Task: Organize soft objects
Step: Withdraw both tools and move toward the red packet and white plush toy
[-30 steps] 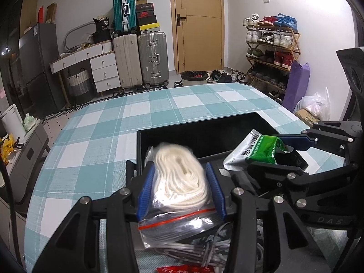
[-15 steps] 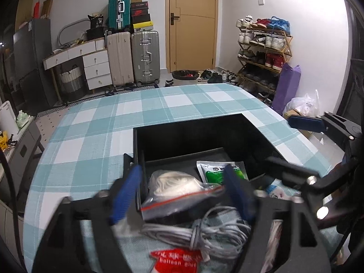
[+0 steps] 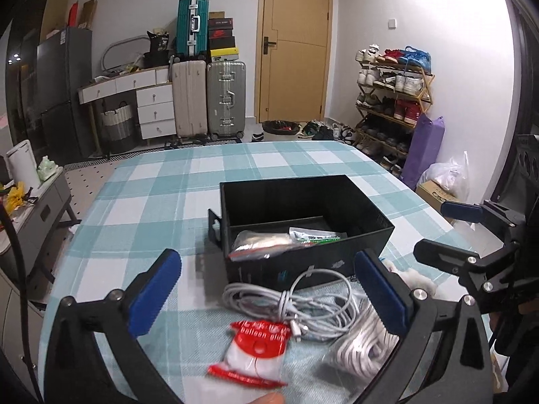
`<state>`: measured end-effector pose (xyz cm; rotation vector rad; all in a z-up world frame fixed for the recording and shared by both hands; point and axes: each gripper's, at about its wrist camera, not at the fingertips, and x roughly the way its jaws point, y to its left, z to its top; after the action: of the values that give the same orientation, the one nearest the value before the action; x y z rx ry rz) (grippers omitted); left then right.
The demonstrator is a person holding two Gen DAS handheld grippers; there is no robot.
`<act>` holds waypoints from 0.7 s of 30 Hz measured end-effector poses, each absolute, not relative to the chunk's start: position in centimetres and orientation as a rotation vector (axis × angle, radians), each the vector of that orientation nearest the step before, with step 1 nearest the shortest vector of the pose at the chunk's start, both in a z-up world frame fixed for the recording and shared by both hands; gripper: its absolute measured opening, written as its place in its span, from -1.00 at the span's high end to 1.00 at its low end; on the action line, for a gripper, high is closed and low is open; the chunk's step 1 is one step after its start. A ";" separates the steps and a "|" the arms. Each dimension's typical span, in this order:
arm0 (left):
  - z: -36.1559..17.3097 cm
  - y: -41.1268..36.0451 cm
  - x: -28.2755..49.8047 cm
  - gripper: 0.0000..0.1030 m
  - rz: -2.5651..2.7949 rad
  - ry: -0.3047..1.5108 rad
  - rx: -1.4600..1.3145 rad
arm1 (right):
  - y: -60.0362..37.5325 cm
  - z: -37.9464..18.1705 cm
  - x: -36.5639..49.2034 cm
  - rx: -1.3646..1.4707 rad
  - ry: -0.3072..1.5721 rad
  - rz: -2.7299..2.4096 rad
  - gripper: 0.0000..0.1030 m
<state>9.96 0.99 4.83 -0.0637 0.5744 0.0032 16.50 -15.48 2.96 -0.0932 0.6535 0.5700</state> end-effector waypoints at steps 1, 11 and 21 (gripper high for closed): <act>4.8 1.1 9.6 -1.00 0.011 0.571 -0.065 | -15.5 2.9 16.4 -0.093 0.656 0.576 -0.99; 2.9 0.9 7.8 -1.00 0.049 0.586 -0.021 | -17.0 3.1 16.1 -0.066 0.667 0.602 -0.99; 1.5 1.9 7.3 -1.00 0.056 0.609 -0.018 | -17.9 2.9 16.2 -0.062 0.687 0.623 -0.99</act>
<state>7.28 1.87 1.52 -0.0185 0.6095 0.0558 16.23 -17.95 2.89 -0.0615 0.6869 0.6231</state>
